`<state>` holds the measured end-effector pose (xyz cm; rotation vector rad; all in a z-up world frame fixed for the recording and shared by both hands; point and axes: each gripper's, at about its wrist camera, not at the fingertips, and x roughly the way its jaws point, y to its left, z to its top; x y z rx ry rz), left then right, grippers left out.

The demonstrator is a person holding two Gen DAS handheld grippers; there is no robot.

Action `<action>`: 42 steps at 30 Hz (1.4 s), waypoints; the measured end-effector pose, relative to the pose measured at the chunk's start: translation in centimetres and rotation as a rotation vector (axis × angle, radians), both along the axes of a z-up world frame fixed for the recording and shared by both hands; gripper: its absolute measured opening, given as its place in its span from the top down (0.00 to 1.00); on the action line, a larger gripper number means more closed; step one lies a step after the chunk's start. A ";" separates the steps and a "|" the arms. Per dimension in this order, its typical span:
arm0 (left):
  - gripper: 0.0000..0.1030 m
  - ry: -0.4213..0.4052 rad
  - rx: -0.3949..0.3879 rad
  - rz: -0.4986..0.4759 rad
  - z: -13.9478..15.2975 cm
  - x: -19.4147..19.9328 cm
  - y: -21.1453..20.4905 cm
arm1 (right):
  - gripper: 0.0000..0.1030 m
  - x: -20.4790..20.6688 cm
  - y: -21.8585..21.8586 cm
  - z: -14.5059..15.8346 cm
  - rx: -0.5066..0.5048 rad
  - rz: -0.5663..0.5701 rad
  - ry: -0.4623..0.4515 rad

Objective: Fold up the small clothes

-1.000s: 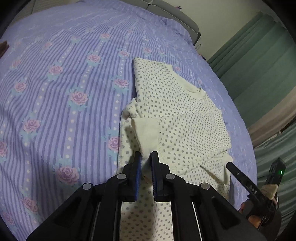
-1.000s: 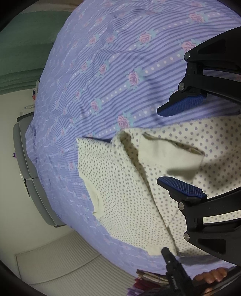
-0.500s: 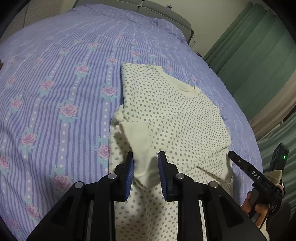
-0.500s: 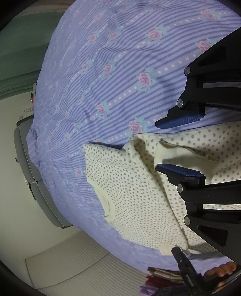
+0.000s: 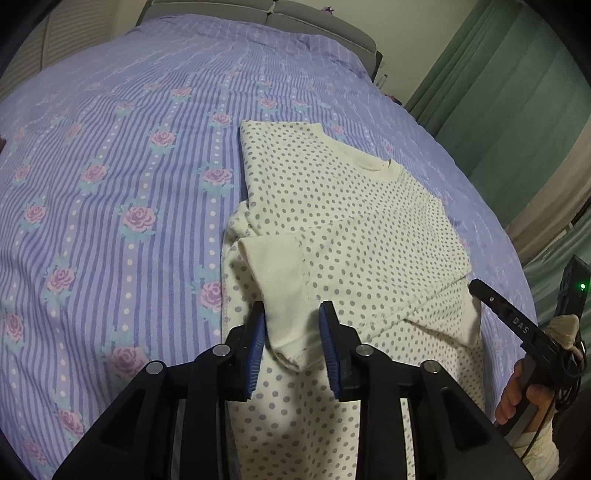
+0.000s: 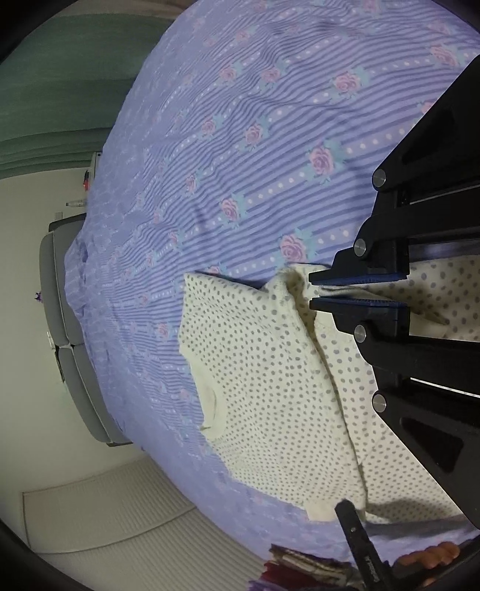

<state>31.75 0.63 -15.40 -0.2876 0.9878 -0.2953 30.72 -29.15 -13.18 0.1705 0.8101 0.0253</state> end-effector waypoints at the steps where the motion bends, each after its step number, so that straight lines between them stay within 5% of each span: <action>1: 0.69 0.000 0.005 -0.001 0.0 -0.2 0.0 | 0.93 0.2 0.0 -0.2 -0.010 -0.003 0.008; 3: 0.60 -0.006 0.021 -0.002 0.0 -0.6 0.1 | 0.91 0.4 -0.1 -0.5 -0.008 -0.016 0.031; 6: 0.58 -0.017 0.049 -0.012 0.0 -1.4 0.5 | 0.70 -0.2 -0.7 -0.7 -0.034 -0.064 0.049; 12: 0.51 -0.045 0.171 0.018 0.5 -4.5 1.7 | 0.69 -3.5 -2.9 0.8 -0.121 -0.153 0.050; 17: 0.51 -0.079 0.124 0.026 2.4 -8.5 2.9 | 0.47 -8.3 -3.9 2.6 -0.070 -0.153 0.018; 22: 0.50 -0.066 0.059 -0.023 2.5 -11.9 2.9 | 0.47 -12.8 -2.8 2.6 -0.043 -0.085 0.025; 25: 0.51 -0.028 0.085 -0.037 1.2 -13.2 2.4 | 0.47 -14.5 -2.5 1.7 -0.009 -0.058 0.049; 34: 0.51 0.008 0.053 -0.043 -0.2 -16.9 2.3 | 0.47 -18.0 -3.4 -1.1 0.063 -0.090 0.125; 42: 0.51 0.031 0.039 -0.037 -1.5 -15.7 1.7 | 0.47 -18.3 -3.1 -1.7 0.088 -0.083 0.136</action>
